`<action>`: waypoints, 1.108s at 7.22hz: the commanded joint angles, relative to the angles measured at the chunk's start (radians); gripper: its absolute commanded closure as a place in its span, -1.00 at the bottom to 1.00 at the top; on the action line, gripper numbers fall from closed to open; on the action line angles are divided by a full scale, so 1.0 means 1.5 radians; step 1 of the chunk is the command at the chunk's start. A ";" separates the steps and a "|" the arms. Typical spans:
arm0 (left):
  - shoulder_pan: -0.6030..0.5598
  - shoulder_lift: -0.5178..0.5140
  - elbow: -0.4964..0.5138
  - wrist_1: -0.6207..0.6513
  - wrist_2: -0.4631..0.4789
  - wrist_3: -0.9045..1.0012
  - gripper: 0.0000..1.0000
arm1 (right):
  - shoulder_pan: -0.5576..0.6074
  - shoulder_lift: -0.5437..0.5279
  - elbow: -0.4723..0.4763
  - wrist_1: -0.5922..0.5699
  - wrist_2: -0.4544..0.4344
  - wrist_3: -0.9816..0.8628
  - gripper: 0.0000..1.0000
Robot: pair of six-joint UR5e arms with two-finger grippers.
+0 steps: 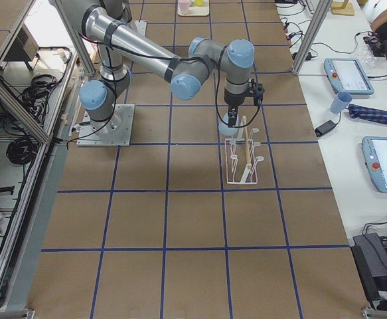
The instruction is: Transfer IKEA cup to right arm and place on rack
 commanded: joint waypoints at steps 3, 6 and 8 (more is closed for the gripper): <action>0.018 0.031 -0.009 0.012 -0.043 -0.049 -1.00 | 0.006 0.045 0.002 -0.028 0.005 0.000 -0.27; 0.063 0.053 -0.030 0.021 -0.055 -0.003 -1.00 | 0.009 0.049 -0.004 -0.027 0.007 0.000 -1.00; 0.063 0.043 -0.020 0.022 -0.058 -0.006 -1.00 | 0.009 0.029 -0.021 -0.012 0.008 0.000 -1.00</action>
